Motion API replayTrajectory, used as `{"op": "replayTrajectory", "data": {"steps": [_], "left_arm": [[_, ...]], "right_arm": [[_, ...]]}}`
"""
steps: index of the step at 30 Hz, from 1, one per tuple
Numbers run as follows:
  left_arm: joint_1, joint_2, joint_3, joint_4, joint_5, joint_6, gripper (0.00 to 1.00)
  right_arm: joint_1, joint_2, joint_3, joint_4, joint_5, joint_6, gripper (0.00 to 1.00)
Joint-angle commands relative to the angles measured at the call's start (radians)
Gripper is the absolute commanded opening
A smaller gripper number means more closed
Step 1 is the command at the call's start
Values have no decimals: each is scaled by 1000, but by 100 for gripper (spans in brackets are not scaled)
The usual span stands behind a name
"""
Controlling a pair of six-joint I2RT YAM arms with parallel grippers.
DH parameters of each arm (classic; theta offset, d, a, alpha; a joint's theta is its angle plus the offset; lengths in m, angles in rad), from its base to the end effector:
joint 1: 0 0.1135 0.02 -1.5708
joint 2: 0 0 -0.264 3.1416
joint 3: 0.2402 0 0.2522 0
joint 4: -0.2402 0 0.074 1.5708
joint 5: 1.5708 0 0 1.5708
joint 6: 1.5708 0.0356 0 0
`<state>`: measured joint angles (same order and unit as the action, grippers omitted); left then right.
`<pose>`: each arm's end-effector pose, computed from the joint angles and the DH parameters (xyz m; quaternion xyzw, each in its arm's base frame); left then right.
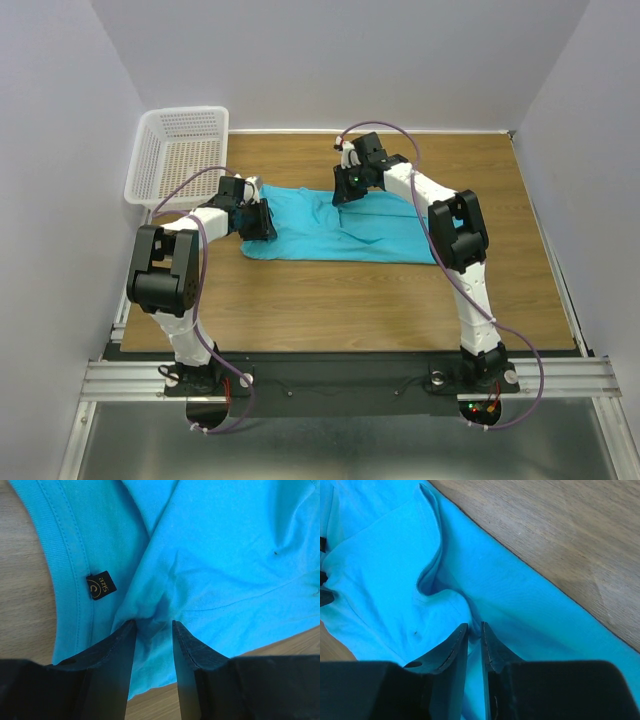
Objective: Fold and stack the t-shirts
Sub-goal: Fold the tshirt
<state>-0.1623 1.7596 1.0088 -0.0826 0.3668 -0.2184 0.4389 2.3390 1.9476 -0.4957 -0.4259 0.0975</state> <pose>0.3549 -0.0710 0.1702 0.0400 0.9186 -0.2341 0.3158 0.4645 0.2343 0.1829 -0.2262 0.8954 0.2788 0.2632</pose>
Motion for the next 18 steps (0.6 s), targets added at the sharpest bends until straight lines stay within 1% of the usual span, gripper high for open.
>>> {"op": "replayTrajectory", "data": {"steps": [1, 2, 3, 5, 7, 14, 18], "left_arm": [[-5, 1, -4, 21, 12, 5, 46], [-5, 3, -4, 20, 12, 5, 46], [-3, 1, -4, 20, 12, 7, 46], [-5, 5, -4, 20, 12, 7, 46], [-5, 5, -4, 20, 12, 7, 46], [-5, 3, -6, 20, 8, 8, 46], [-5, 5, -4, 20, 3, 8, 46]], "right_arm": [[0, -9, -15, -3, -8, -15, 20], [0, -10, -16, -3, -10, -13, 17], [0, -12, -15, -3, -11, -13, 11], [0, -18, -15, -3, -19, -15, 5], [0, -29, -15, -1, -27, -15, 1], [-14, -113, -12, 0, -2, -38, 1], [-26, -135, -29, 0, 15, -45, 1]]}}
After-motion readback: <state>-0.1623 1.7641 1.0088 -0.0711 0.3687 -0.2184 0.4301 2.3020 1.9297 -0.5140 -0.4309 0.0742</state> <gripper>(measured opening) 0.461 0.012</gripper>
